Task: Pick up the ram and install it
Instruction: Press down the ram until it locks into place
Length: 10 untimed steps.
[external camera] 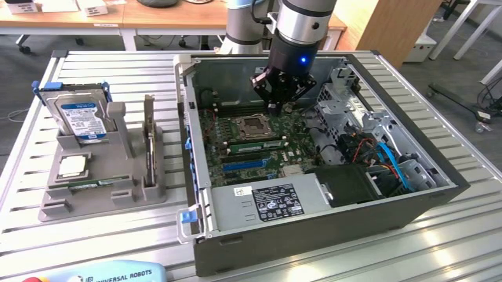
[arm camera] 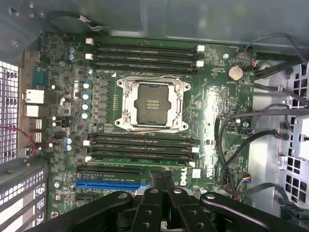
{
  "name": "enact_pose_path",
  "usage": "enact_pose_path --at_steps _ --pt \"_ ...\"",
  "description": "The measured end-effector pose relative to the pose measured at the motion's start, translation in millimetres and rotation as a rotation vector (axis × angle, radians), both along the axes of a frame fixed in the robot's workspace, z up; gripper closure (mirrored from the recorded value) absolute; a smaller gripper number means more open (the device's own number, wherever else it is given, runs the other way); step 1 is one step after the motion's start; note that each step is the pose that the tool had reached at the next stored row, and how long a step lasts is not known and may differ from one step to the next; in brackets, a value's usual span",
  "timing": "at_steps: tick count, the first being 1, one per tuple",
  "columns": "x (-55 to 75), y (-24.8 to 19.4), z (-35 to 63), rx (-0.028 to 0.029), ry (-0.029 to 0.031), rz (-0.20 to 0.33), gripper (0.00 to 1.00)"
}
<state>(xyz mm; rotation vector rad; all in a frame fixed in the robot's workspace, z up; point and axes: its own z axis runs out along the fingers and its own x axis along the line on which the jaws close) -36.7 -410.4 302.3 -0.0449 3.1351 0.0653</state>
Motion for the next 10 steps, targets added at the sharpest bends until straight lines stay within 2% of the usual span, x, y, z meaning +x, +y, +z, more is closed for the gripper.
enact_pose_path --at_steps 8,10 --pt "-0.1 0.1 0.0 0.0001 -0.0018 -0.099 0.90" --pt "-0.1 0.1 0.0 0.0000 -0.0018 -0.108 0.90"
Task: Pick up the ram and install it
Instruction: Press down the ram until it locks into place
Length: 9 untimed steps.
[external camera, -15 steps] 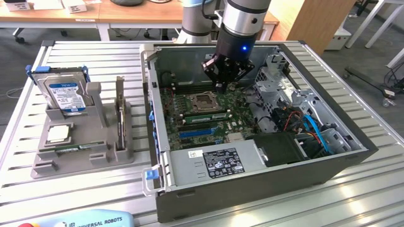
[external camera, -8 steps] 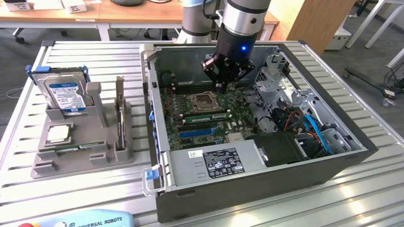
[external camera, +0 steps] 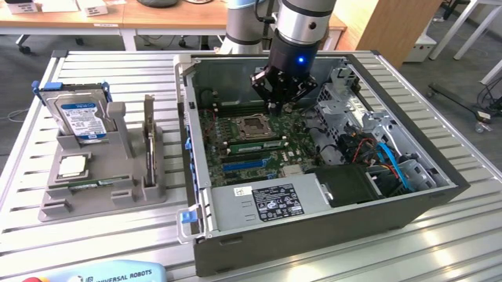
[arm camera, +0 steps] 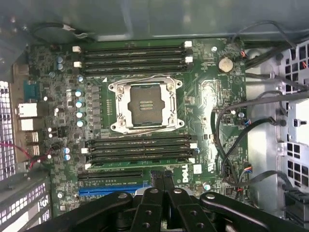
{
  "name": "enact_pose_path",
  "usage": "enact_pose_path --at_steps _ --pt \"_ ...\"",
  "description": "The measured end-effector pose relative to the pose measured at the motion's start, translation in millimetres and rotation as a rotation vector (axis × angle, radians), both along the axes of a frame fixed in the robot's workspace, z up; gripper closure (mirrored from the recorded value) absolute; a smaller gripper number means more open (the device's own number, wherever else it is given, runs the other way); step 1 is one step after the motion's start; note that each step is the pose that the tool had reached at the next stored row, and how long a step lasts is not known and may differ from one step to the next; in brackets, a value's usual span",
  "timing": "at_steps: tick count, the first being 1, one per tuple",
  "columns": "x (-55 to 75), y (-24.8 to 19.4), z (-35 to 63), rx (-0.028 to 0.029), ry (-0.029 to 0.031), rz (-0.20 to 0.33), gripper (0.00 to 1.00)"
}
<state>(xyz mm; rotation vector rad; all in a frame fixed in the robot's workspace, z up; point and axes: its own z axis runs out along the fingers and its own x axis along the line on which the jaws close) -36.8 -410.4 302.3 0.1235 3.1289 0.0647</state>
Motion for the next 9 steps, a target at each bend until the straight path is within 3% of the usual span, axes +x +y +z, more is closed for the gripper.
enact_pose_path --at_steps 9 --pt "-5.5 0.0 0.0 -0.0001 -0.0001 0.000 0.90"
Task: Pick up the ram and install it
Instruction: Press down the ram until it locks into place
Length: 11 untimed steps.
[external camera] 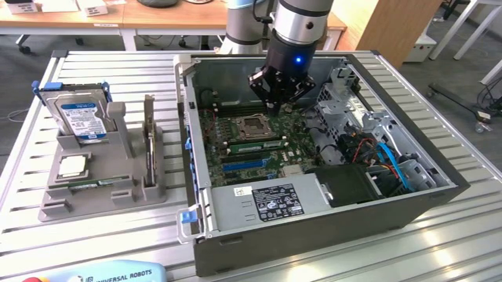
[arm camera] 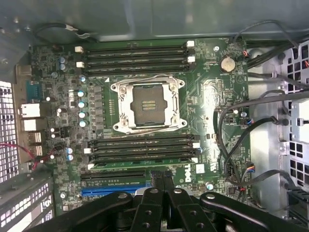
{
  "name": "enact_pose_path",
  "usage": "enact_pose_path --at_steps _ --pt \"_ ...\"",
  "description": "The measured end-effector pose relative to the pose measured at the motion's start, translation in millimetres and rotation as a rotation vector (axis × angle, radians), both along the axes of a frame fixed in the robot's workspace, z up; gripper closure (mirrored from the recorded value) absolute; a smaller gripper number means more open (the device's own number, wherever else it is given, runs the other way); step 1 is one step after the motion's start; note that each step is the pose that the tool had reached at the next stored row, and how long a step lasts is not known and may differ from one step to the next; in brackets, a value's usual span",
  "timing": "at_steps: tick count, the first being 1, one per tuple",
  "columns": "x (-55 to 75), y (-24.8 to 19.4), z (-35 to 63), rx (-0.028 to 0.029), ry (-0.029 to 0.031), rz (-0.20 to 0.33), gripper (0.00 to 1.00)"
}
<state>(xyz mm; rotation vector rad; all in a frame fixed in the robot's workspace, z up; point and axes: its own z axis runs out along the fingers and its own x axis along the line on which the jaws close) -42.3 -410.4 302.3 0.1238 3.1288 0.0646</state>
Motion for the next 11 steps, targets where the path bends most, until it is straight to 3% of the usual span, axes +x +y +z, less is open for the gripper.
enact_pose_path --at_steps 11 --pt "-5.4 0.0 0.0 0.0000 0.0000 0.002 0.90"
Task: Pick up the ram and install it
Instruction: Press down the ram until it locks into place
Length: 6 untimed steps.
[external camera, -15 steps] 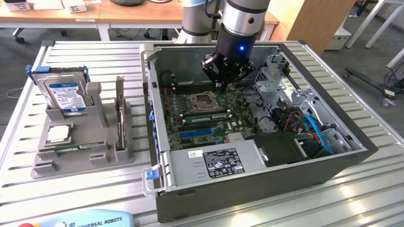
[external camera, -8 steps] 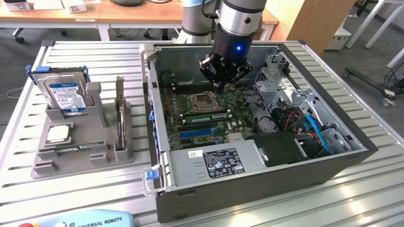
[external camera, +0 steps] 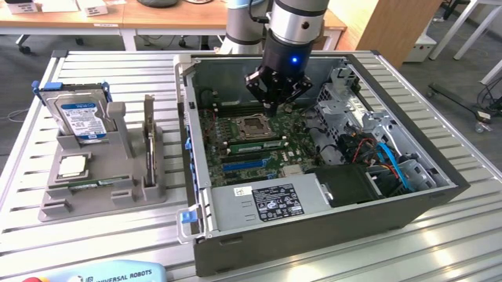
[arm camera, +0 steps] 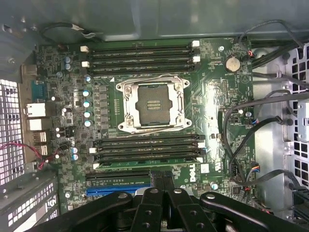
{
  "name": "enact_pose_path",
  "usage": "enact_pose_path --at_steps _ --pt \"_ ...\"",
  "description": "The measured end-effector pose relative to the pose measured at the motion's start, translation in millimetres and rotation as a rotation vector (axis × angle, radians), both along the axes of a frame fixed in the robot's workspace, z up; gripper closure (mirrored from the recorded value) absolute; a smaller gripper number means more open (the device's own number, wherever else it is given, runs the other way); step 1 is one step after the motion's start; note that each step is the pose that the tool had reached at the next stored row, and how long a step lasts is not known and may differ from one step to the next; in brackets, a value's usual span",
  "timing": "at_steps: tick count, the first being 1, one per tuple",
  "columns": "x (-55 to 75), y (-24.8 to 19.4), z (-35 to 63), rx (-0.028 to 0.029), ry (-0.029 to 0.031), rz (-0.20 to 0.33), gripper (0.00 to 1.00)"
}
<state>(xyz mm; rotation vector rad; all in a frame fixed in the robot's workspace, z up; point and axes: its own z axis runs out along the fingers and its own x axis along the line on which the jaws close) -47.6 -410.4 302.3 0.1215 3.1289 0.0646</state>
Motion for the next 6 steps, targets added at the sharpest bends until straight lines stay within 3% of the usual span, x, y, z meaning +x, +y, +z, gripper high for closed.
enact_pose_path --at_steps 6 --pt "-0.4 0.0 0.0 0.0000 -0.0003 0.000 0.90"
